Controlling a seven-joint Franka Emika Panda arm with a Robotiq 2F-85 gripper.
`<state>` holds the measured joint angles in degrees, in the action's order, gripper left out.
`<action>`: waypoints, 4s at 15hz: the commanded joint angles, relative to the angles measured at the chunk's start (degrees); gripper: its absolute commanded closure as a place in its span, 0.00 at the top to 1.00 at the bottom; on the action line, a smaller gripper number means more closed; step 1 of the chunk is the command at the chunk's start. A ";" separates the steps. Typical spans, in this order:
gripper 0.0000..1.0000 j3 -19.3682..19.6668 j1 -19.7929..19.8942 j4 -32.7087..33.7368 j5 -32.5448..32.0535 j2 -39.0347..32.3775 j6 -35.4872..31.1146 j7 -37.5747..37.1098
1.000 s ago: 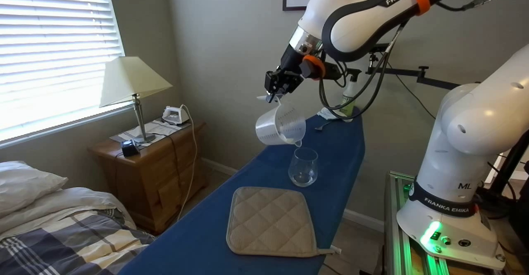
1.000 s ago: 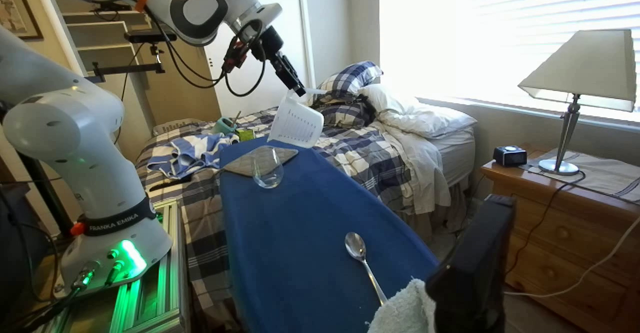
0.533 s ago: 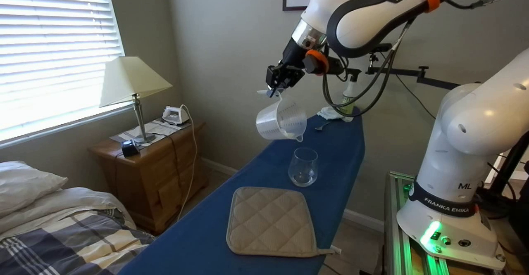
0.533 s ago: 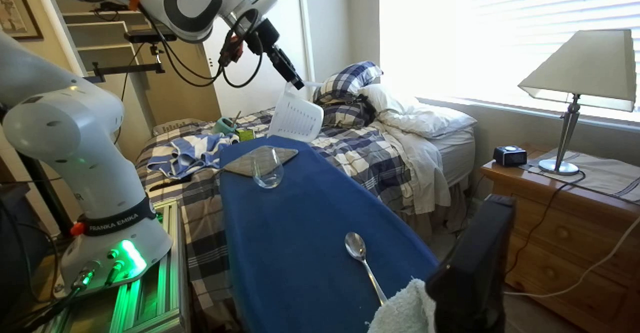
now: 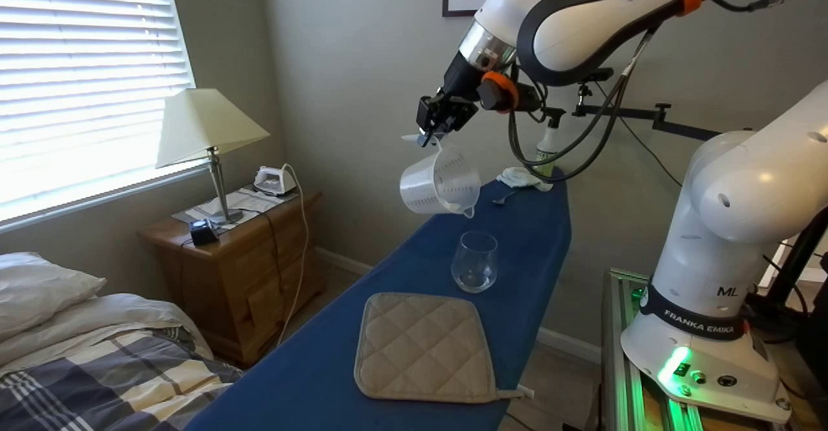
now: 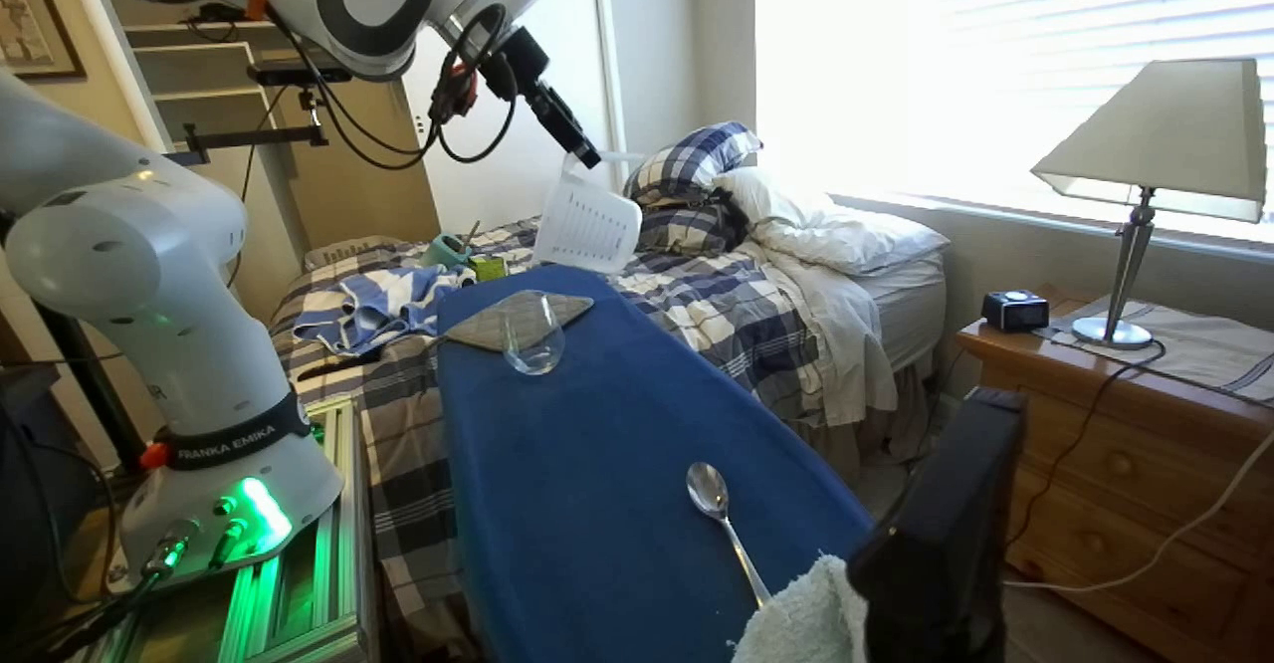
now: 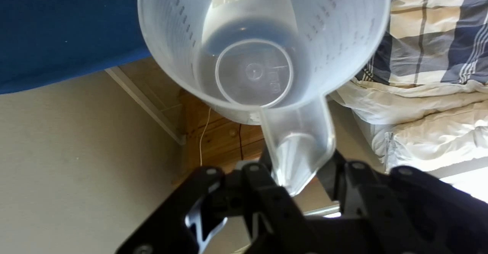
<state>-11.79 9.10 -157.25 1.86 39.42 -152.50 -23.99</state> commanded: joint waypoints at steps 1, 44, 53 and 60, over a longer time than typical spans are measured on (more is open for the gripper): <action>0.07 -0.46 0.33 0.09 -1.54 1.44 0.21 0.23; 0.07 -3.70 -0.02 0.22 -3.36 7.47 2.42 2.16; 0.07 -3.51 -0.54 0.22 -3.28 8.79 1.76 2.81; 0.30 -3.63 -0.47 0.05 -2.63 7.25 1.35 2.03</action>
<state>-15.88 9.04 -157.31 -0.14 46.74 -151.31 -21.56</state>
